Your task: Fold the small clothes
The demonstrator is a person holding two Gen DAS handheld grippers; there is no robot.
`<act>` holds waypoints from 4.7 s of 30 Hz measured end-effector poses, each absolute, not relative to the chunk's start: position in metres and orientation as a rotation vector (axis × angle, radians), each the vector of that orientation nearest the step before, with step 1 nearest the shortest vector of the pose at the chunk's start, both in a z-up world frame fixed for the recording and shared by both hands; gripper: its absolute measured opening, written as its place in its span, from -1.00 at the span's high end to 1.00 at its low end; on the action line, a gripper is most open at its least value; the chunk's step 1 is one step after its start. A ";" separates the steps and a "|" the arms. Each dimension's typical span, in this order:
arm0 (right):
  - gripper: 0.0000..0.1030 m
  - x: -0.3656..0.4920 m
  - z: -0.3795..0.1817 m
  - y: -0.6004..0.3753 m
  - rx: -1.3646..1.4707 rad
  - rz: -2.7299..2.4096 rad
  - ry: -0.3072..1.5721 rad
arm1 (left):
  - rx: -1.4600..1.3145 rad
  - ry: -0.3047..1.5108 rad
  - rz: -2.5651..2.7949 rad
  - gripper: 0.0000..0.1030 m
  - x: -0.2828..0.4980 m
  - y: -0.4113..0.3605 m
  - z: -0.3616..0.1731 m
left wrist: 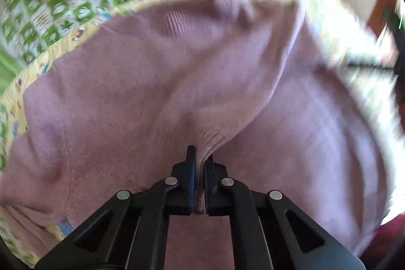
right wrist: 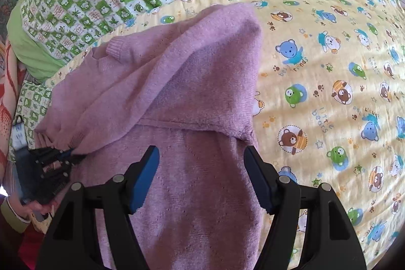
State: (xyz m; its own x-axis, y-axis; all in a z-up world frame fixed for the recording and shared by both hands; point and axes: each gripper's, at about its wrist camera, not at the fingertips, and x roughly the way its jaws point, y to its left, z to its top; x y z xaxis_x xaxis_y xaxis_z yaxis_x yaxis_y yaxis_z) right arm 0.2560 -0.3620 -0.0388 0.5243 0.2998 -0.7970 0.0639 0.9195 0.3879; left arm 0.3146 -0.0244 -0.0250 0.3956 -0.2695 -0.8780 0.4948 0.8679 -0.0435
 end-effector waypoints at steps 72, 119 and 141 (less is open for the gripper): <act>0.10 0.280 -0.020 -0.364 0.323 0.110 0.991 | -0.573 1.149 0.238 -0.32 0.249 0.159 -0.029; -0.30 0.301 -0.022 -0.254 0.076 0.231 0.952 | -0.005 1.185 0.158 -0.11 0.235 0.132 -0.053; 0.85 0.331 -0.046 -0.353 0.385 0.251 1.089 | -0.146 1.096 0.338 -0.11 0.301 0.126 -0.054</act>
State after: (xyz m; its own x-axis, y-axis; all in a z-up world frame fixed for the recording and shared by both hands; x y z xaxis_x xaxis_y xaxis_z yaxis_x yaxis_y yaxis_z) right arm 0.3314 -0.3527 -0.0462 0.4451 0.3828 -0.8095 -0.0102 0.9061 0.4229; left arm 0.3011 0.1263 -0.0544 0.4128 0.1960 -0.8895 -0.3387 0.9396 0.0499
